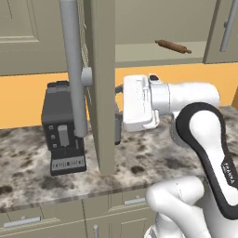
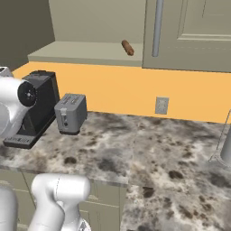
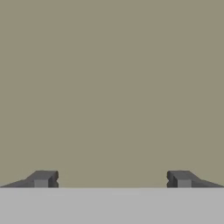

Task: Open the cabinet, retrieve the rolling pin, and place it next to the meat on the cutting board to prepare for tenderizing.

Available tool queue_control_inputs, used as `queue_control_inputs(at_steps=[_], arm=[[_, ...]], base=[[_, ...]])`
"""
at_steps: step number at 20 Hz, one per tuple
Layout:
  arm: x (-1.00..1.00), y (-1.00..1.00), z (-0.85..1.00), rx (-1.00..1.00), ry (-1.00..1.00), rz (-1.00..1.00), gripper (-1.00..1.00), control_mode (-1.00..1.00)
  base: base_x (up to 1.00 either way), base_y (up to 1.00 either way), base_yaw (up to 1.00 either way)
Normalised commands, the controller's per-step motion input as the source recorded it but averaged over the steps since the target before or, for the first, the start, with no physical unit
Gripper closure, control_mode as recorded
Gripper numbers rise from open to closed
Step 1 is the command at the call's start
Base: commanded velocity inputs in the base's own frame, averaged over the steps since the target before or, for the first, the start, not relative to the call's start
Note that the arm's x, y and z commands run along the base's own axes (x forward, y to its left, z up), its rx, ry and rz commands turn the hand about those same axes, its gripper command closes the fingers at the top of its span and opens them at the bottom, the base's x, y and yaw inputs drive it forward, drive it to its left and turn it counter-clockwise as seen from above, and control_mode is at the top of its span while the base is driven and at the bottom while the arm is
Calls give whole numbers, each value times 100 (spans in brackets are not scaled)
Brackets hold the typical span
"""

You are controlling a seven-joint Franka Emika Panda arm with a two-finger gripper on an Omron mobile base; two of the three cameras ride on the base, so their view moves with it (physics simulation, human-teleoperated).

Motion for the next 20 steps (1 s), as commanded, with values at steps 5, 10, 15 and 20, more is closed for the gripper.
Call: queue_control_inputs(at_steps=[5,10,15,20], arm=[[-58,-72,8,0,-14,-13,-100,-100],[-39,-89,13,0,-6,-27,-100,-100],[-9,-94,18,-1,0,-34,-100,-100],[-5,-97,21,0,0,-35,-100,-100]], base=[[0,0,0],[0,0,0],[0,0,0],[0,0,0]])
